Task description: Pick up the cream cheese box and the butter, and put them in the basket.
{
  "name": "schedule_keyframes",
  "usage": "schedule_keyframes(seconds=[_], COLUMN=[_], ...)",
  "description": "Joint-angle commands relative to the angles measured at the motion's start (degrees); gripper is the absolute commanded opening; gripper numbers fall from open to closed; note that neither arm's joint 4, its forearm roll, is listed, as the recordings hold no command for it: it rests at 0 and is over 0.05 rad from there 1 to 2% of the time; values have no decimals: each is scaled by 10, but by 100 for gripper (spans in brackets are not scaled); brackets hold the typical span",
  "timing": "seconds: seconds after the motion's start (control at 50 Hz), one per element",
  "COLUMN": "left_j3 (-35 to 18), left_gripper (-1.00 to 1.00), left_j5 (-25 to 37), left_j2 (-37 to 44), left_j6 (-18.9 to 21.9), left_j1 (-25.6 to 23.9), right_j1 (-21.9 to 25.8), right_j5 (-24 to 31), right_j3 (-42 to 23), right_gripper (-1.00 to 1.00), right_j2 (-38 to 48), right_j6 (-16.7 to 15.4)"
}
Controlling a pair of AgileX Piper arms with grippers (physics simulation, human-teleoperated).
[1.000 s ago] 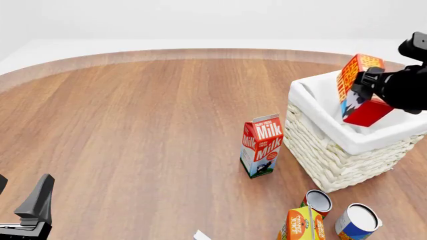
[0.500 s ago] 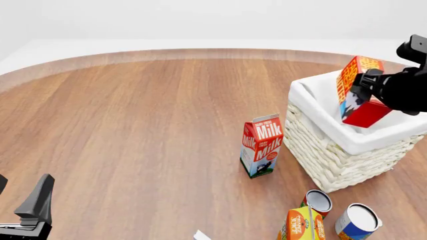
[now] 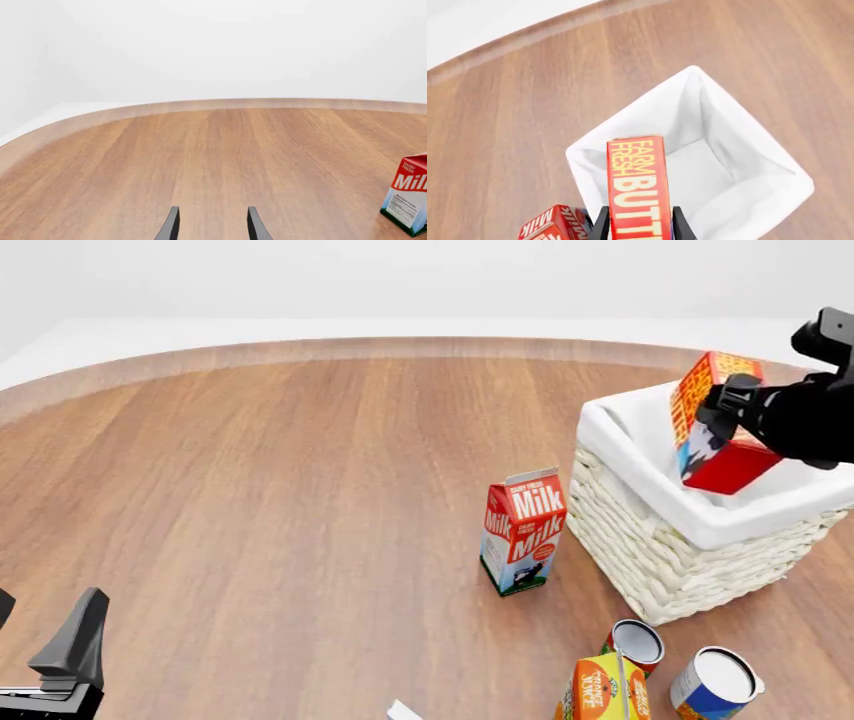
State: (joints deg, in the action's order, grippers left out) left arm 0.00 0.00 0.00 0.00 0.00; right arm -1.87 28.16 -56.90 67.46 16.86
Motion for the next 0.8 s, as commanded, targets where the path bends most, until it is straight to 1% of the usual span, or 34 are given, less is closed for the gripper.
schedule_keyframes(seconds=[0.02,0.5,0.62,0.7,0.72,0.74,0.78,0.8], left_j3=[0,0,0,0,0,0,0,0], left_gripper=[100,100,100,100,100,100,100,100], left_j5=[0,0,0,0,0,0,0,0], left_j2=[0,0,0,0,0,0,0,0], left_j6=[0,0,0,0,0,0,0,0], left_j1=[0,0,0,0,0,0,0,0], right_j1=[3,10,30,57,57,75,86,99], right_j5=[-5,-7,20,46,46,57,66,72], right_j3=[-12,-14,-30,-49,-49,-60,-70,-75], right_gripper=[100,100,100,100,100,100,100,100], right_j2=[-6,-9,-28,-42,-42,-48,-51,-53], right_j6=[8,-1,-6,-11,-11,-14,-19,-18])
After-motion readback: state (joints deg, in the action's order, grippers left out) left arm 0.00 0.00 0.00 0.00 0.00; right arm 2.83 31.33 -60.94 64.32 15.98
